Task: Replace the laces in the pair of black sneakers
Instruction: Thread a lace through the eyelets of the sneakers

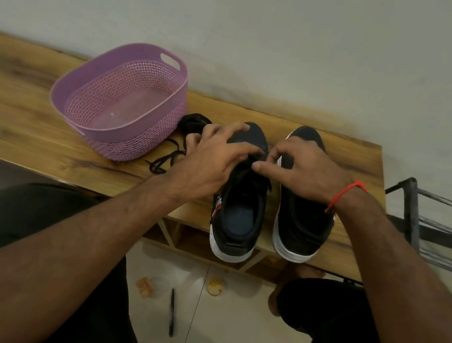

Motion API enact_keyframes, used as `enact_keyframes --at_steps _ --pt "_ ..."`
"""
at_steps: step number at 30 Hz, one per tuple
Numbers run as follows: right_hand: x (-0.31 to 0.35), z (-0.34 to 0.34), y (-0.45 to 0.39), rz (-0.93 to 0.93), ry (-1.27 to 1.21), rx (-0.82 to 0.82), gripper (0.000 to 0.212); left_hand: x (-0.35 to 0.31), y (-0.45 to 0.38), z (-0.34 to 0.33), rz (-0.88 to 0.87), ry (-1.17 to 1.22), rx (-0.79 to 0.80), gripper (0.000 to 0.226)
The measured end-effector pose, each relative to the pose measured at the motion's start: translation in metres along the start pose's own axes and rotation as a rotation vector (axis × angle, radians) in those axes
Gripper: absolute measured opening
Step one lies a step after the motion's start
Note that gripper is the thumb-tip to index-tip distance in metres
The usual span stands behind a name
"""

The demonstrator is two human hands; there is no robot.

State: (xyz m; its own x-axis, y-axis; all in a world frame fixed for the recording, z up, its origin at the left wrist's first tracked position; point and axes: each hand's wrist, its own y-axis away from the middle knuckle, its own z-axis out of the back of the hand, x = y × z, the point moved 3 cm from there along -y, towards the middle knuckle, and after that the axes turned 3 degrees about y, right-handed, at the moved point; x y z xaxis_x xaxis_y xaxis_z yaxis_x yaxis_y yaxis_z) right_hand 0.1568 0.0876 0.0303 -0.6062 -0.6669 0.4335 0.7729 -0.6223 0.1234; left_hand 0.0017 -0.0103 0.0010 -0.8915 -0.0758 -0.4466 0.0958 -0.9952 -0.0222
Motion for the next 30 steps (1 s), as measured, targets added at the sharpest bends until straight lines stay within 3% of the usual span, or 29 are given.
enact_keyframes --at_steps 4,7,9,12,18,22,30 --pt "0.002 -0.013 0.002 0.028 0.070 0.087 0.050 -0.001 -0.003 0.002 -0.009 -0.070 0.012 0.031" --pt "-0.002 -0.016 -0.002 0.042 0.044 0.086 0.037 0.002 0.001 0.007 -0.007 -0.073 -0.040 0.030" --pt "-0.001 -0.016 -0.003 0.062 0.040 0.077 0.021 0.005 0.004 0.005 -0.019 -0.102 0.020 0.039" --pt "0.001 -0.014 -0.003 0.093 0.024 0.065 0.018 0.004 0.007 0.001 -0.025 -0.147 0.107 0.049" --pt "-0.001 -0.016 -0.003 0.098 0.045 0.077 0.015 0.009 0.002 0.007 -0.040 -0.114 -0.064 0.017" --pt "0.000 -0.016 -0.004 0.102 0.024 0.053 0.028 0.012 0.003 0.006 -0.024 -0.091 -0.048 0.021" --pt "0.002 -0.013 -0.002 0.100 0.088 0.029 0.012 0.009 0.002 0.012 -0.046 -0.137 -0.167 0.018"
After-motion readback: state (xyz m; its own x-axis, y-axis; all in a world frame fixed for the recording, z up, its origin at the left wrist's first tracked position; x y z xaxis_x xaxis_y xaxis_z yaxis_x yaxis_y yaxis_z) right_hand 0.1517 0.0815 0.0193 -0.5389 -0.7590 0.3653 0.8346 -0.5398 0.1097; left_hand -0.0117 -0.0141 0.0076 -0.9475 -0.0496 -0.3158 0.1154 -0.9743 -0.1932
